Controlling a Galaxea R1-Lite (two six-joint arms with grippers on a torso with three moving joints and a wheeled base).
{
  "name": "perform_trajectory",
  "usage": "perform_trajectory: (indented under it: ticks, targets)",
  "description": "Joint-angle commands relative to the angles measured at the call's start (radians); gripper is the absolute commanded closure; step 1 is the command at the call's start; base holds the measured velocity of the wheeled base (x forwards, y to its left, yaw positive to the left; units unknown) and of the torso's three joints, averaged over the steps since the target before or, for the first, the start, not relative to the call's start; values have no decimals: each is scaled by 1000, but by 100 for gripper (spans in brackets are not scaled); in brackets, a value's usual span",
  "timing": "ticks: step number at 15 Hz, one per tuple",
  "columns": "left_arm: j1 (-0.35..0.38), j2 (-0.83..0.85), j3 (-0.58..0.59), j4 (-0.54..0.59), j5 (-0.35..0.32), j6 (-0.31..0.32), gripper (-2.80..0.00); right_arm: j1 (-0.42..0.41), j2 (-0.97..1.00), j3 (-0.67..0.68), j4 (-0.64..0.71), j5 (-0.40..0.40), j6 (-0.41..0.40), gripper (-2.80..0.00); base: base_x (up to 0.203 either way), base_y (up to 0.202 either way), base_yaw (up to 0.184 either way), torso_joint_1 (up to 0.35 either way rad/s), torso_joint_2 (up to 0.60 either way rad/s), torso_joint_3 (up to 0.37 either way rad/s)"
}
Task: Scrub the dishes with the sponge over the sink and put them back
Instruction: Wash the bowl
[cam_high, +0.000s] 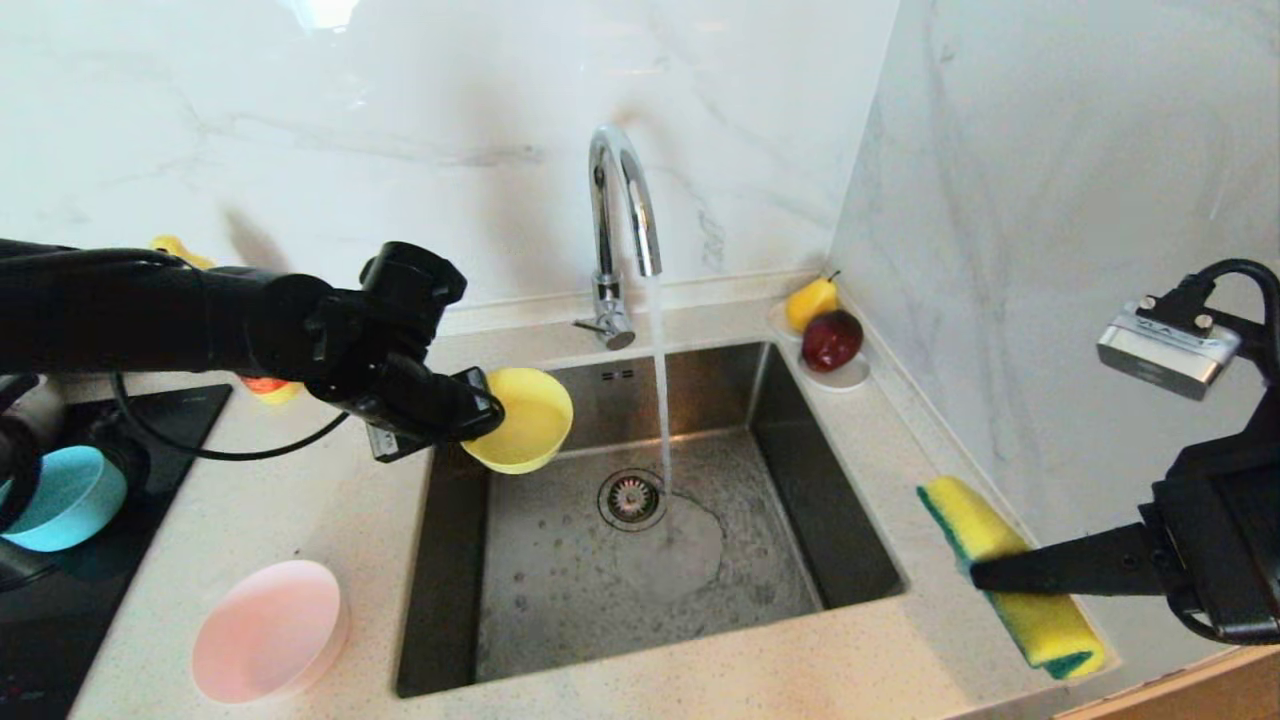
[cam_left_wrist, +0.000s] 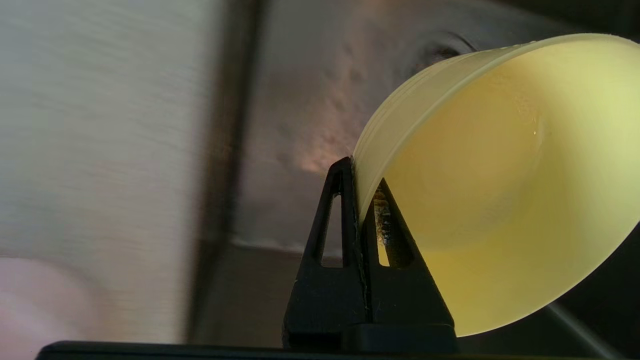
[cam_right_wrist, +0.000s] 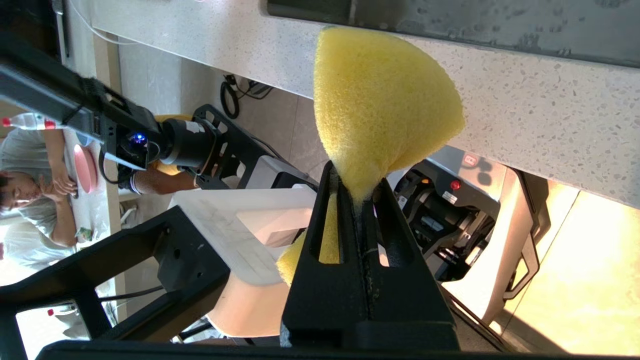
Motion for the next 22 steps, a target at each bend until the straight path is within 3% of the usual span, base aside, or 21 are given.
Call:
perform_trajectory:
  ticks: [1, 10, 22]
  targets:
    - [-59, 67, -59, 11, 1, -24, 0, 4, -6, -1, 2, 4, 2, 0, 0, 0, 0, 0, 0, 0]
    - [-184, 249, -229, 30, 2, -205, 0, 5, -27, -7, 2, 6, -18, 0, 0, 0, 0, 0, 0, 0]
    - [-215, 350, -343, 30, 2, -263, 0, 5, -40, -12, 2, 7, -18, 0, 0, 0, 0, 0, 0, 0]
